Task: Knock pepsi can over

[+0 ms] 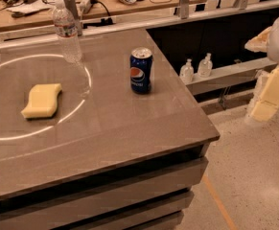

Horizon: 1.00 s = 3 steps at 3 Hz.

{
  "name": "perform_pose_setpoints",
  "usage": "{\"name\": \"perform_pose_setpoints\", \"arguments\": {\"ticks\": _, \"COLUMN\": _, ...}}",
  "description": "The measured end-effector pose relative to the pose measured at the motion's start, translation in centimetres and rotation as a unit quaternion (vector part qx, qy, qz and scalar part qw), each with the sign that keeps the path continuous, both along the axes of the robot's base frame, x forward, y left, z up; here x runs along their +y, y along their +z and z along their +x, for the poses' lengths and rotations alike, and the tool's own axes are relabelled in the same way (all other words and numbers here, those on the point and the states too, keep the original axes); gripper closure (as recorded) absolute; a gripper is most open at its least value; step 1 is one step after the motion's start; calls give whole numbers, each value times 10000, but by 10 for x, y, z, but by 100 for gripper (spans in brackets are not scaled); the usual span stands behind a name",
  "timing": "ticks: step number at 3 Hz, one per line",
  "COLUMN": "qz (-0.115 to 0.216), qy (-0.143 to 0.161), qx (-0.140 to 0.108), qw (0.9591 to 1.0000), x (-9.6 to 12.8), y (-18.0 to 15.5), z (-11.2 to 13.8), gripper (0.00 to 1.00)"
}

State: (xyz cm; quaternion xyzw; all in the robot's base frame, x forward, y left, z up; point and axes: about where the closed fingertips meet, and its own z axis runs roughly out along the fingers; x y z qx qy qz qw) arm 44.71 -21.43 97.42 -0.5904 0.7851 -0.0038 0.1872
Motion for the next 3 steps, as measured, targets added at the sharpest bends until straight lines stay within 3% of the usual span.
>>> {"name": "perform_pose_setpoints", "arguments": {"ticks": 1, "qz": 873, "qy": -202, "qx": -77, "qw": 9959, "x": -6, "y": -18, "z": 19, "gripper": 0}}
{"name": "perform_pose_setpoints", "arguments": {"ticks": 2, "qz": 1776, "qy": -276, "qx": -538, "qw": 9822, "x": -8, "y": -28, "z": 40, "gripper": 0}}
{"name": "perform_pose_setpoints", "arguments": {"ticks": 3, "qz": 2294, "qy": -427, "qx": -1087, "qw": 9663, "x": -15, "y": -35, "z": 58, "gripper": 0}}
